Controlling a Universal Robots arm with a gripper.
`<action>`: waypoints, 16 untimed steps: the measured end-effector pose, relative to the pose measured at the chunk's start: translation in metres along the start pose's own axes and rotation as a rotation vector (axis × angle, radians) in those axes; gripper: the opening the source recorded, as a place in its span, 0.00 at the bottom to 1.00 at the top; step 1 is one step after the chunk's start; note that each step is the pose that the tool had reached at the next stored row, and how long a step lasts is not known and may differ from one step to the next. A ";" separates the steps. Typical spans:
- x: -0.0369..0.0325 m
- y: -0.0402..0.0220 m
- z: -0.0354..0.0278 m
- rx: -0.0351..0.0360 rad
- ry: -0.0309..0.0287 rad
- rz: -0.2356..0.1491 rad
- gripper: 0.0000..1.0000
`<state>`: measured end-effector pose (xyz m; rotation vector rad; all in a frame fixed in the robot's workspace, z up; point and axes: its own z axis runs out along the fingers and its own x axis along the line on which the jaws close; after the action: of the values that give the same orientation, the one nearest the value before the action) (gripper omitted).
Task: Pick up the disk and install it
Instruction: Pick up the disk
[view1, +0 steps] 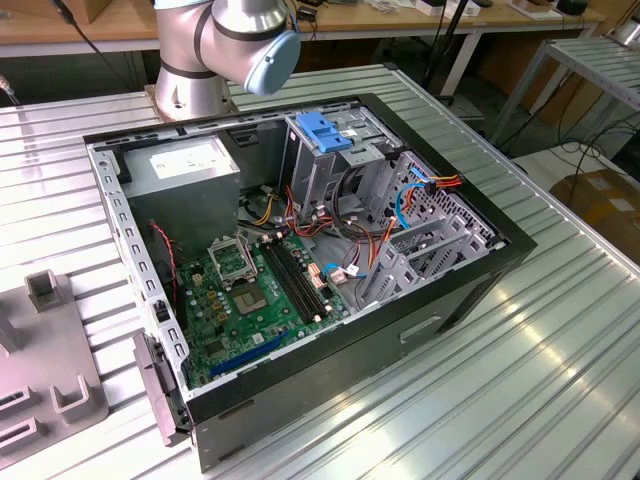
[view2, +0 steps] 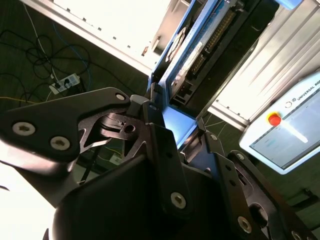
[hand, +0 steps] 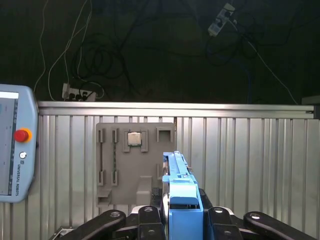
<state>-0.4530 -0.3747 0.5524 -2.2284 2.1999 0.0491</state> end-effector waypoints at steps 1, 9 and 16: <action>0.0000 -0.0007 0.0000 0.0000 -0.0001 0.000 0.37; 0.0001 -0.0068 -0.0001 0.0000 -0.0001 0.000 0.37; 0.0002 -0.0134 -0.0002 0.0000 0.0000 0.000 0.37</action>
<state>-0.4396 -0.3747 0.5524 -2.2284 2.1999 0.0491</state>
